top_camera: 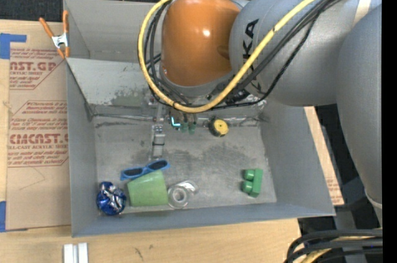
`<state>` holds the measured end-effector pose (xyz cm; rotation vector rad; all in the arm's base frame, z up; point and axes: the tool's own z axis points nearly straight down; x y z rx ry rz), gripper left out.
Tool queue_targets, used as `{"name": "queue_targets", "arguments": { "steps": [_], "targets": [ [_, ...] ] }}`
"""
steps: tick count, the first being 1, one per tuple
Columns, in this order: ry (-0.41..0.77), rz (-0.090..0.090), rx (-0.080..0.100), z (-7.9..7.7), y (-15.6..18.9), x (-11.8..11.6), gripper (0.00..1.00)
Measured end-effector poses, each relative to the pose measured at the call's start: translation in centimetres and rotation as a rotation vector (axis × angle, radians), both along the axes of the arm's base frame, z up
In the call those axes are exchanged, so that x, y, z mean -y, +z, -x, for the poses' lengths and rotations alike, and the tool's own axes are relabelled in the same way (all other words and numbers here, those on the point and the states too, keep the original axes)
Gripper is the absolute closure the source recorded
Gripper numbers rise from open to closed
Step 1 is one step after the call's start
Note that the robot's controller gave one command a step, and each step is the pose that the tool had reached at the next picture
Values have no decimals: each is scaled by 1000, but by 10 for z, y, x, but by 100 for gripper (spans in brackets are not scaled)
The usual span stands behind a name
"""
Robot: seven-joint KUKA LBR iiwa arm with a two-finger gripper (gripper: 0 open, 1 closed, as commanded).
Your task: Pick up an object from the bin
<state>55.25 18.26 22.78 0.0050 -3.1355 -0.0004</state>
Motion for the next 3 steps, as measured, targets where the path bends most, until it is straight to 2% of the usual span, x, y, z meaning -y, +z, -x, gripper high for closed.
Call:
{"name": "queue_targets", "arguments": {
  "steps": [1,2,3],
  "targets": [
    [29,-9,17,20,-143,13,0],
    [-31,-13,34,13,-151,23,0],
    [78,-14,58,20,-147,56,0]
  ]
}}
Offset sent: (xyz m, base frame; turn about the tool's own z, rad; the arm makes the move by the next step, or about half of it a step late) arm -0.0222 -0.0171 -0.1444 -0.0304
